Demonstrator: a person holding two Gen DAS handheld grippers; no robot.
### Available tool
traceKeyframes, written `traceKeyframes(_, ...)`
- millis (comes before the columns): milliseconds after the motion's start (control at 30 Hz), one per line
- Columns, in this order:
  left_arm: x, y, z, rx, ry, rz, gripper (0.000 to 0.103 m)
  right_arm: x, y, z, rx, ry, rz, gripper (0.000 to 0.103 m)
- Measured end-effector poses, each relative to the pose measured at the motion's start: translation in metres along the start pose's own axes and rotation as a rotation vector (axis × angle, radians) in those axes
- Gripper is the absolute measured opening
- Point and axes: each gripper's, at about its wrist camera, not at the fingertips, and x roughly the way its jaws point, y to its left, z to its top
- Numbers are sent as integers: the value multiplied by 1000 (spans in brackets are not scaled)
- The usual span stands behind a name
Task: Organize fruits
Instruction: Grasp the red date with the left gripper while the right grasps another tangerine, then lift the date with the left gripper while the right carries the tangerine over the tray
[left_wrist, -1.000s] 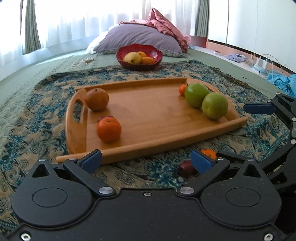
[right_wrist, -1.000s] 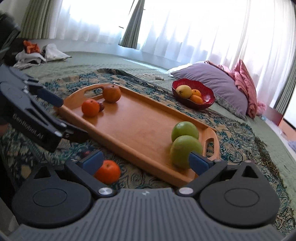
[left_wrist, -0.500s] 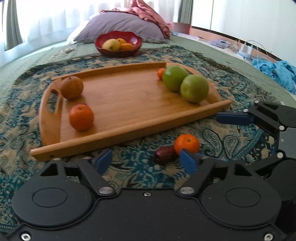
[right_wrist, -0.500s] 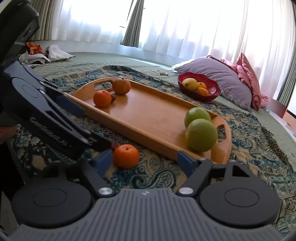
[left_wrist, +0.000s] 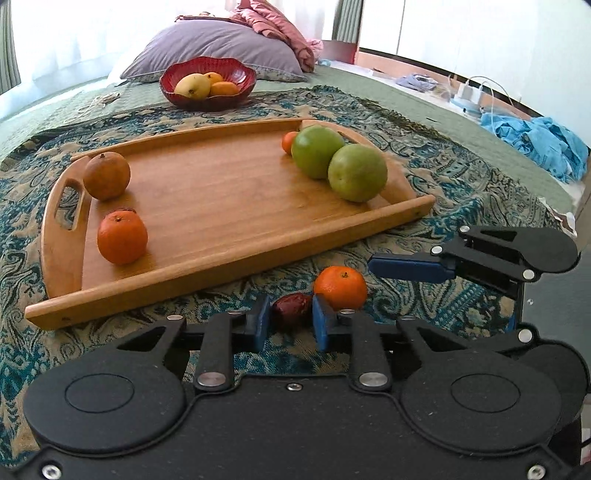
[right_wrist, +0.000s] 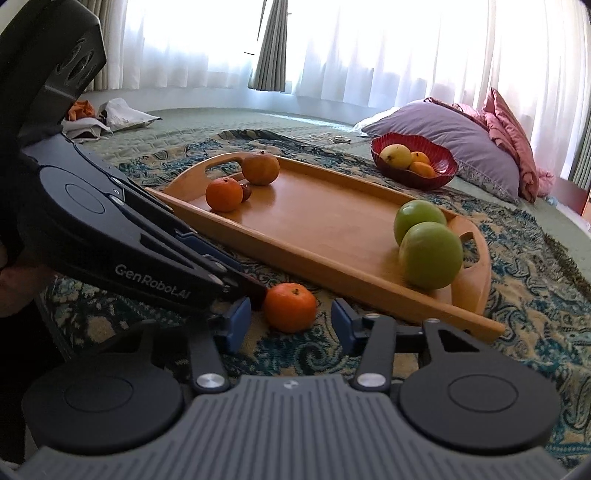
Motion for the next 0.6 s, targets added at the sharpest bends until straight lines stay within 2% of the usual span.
traceKeyframes(300, 3, 5, -1, -23, -4, -3, 23, 6, -2, 0, 47, 10, 10, 54)
traceKeyframes(433, 4, 6, -2, -32, -9, 4, 22, 9, -3, -1, 77, 17, 18, 48)
traceKeyframes(600, 4, 8, -4, -52, -16, 6, 23, 12, 1, -2, 90, 11, 7, 46)
